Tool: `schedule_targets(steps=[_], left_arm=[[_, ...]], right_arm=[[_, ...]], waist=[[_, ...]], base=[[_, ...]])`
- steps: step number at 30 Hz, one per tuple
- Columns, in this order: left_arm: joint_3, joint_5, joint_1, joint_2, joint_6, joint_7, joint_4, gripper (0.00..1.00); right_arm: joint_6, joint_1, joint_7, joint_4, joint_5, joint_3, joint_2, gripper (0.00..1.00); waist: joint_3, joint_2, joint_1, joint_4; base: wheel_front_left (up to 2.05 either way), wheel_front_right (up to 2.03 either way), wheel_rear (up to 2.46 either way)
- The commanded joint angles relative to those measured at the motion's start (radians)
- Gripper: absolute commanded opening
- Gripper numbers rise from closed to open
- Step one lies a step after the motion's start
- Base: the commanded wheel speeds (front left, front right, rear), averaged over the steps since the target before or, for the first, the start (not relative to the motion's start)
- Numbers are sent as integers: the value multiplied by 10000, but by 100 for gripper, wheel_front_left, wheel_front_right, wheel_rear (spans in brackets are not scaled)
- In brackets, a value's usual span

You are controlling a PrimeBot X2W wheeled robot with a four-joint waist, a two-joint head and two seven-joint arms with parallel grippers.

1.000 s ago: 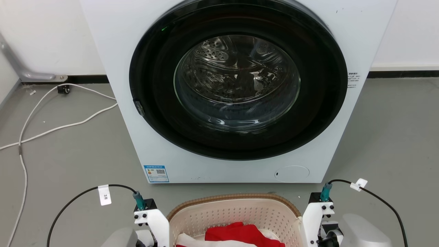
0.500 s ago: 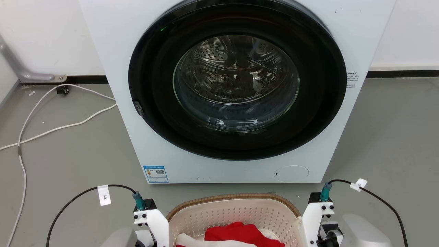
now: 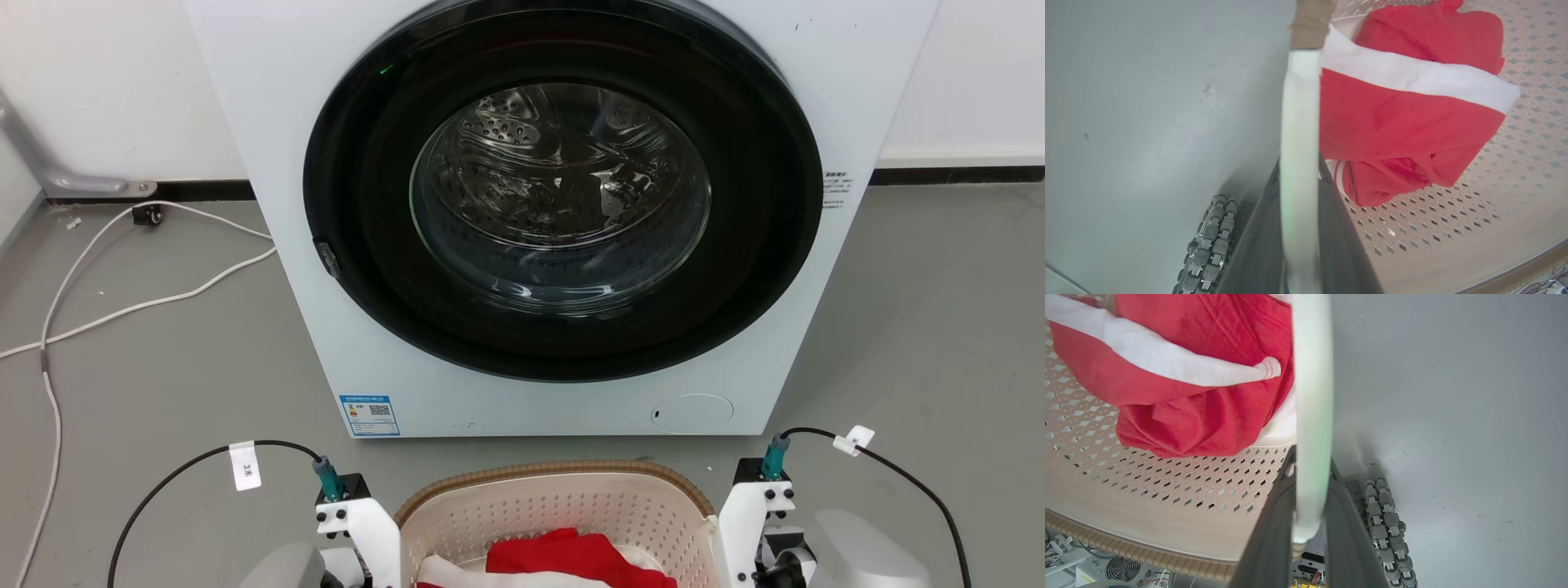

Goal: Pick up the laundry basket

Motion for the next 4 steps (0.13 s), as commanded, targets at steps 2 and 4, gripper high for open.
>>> schedule_targets(steps=[2,4], left_arm=[[-40,8,124,143,59,-38,-9,0],[-66,-7,113,155,63,-36,-9,0]], right_arm=[[-3,-94,-30,-6,53,43,-61,0],[-3,-92,-43,-6,102,68,-61,0]], waist=[[-6,0,0,-8],[-7,0,0,-13]], base=[[0,0,0],[0,0,0]])
